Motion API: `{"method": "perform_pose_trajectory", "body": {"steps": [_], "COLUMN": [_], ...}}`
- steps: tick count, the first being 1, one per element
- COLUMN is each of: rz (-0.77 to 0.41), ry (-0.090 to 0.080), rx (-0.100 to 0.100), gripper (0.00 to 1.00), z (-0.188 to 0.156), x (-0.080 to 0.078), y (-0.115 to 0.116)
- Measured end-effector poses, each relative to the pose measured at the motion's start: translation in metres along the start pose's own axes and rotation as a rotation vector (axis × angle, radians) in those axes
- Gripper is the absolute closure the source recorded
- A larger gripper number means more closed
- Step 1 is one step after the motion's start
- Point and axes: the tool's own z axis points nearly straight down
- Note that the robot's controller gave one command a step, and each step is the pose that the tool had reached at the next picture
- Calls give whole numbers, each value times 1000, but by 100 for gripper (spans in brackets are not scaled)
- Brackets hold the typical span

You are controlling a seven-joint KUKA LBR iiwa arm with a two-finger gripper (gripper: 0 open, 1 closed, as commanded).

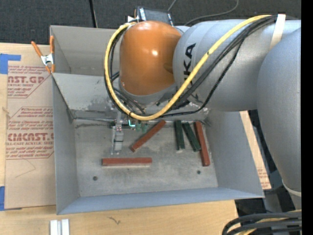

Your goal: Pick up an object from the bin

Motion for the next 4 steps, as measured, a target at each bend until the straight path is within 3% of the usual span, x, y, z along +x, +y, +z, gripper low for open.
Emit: {"method": "perform_pose_trajectory", "body": {"steps": [1,2,3,4], "rz": [-94,-60,192,232], "ry": [1,-6,-7,-10], "rx": [2,-1,-1,-3], "gripper": [0,0,0,0], "z": [161,125,122,157], "x": [21,44,34,49], "y": [-68,-67,-70,-81]}}
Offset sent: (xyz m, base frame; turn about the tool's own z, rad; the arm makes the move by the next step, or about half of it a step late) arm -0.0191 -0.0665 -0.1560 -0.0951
